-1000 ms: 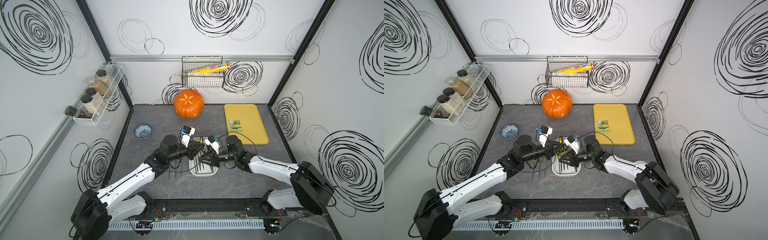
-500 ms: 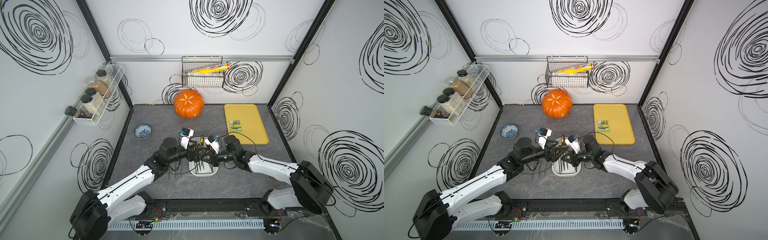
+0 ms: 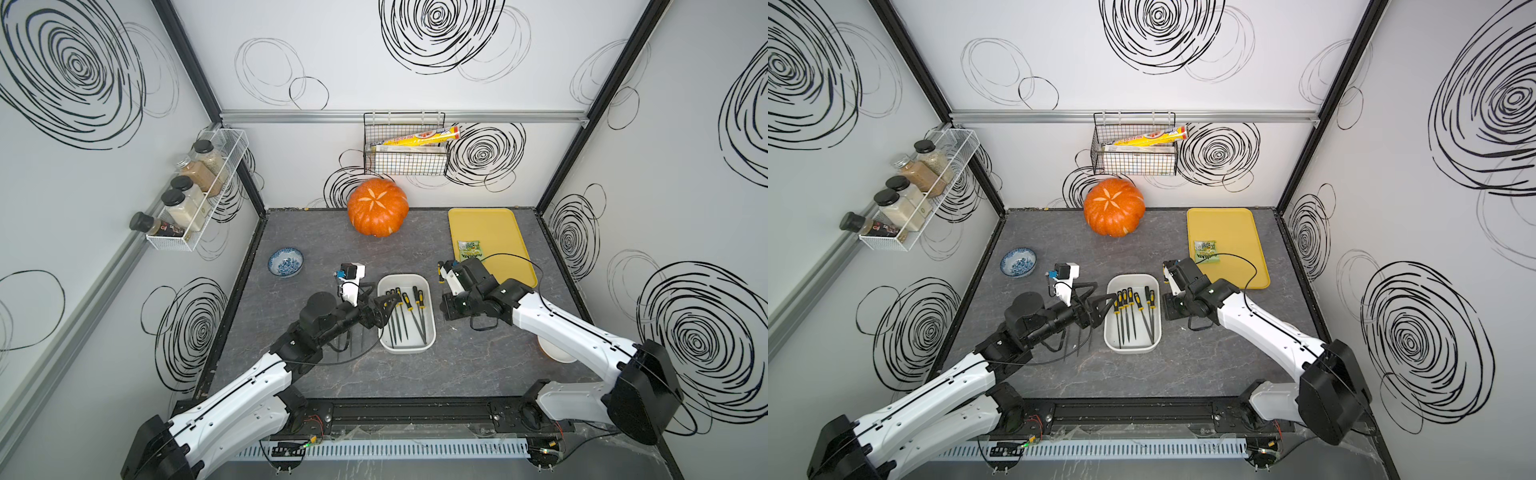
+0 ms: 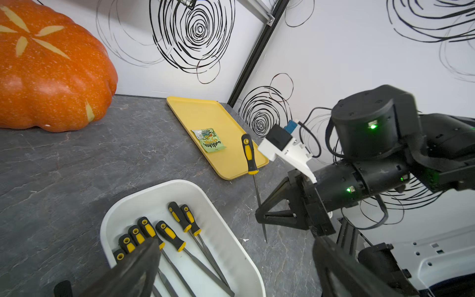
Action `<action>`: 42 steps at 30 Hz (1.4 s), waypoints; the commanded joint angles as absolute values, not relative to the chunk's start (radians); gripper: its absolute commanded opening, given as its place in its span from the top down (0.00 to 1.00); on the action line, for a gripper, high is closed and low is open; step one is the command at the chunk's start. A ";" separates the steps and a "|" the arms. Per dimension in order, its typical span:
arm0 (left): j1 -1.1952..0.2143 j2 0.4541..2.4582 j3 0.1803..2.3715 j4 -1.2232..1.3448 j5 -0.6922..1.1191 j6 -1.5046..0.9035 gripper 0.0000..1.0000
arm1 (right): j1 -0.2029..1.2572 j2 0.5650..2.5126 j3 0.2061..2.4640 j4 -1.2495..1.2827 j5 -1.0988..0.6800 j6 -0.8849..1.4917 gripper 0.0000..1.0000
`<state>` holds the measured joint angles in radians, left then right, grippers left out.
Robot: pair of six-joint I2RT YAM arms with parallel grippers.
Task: Take the file tool out of the storage box
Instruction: Place the file tool at the center of the board.
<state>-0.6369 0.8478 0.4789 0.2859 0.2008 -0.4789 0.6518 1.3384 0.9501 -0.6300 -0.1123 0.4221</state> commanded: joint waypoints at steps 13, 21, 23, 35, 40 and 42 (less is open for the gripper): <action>-0.642 0.866 0.526 0.242 0.184 -0.482 0.01 | 0.586 1.662 1.124 -0.999 -0.267 0.331 1.00; -0.651 0.877 0.542 0.233 0.214 -0.482 0.01 | 0.583 1.762 1.149 -1.010 -0.252 0.320 1.00; -0.655 0.878 0.545 0.231 0.216 -0.478 0.01 | 0.583 1.794 1.152 -1.001 -0.264 0.319 1.00; -0.669 0.897 0.558 0.219 0.220 -0.474 0.01 | 0.578 1.870 1.146 -0.907 -0.382 0.327 1.00; -0.675 0.901 0.559 0.221 0.221 -0.474 0.01 | 0.576 1.885 1.122 -0.879 -0.386 0.320 1.00; -0.674 0.903 0.559 0.220 0.221 -0.475 0.01 | 0.575 1.894 1.114 -0.869 -0.387 0.318 1.00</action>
<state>-0.6697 0.9009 0.5224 0.1959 0.2077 -0.4820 0.5800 1.8702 1.1324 -0.8974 -0.3737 0.3256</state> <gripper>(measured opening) 0.991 0.069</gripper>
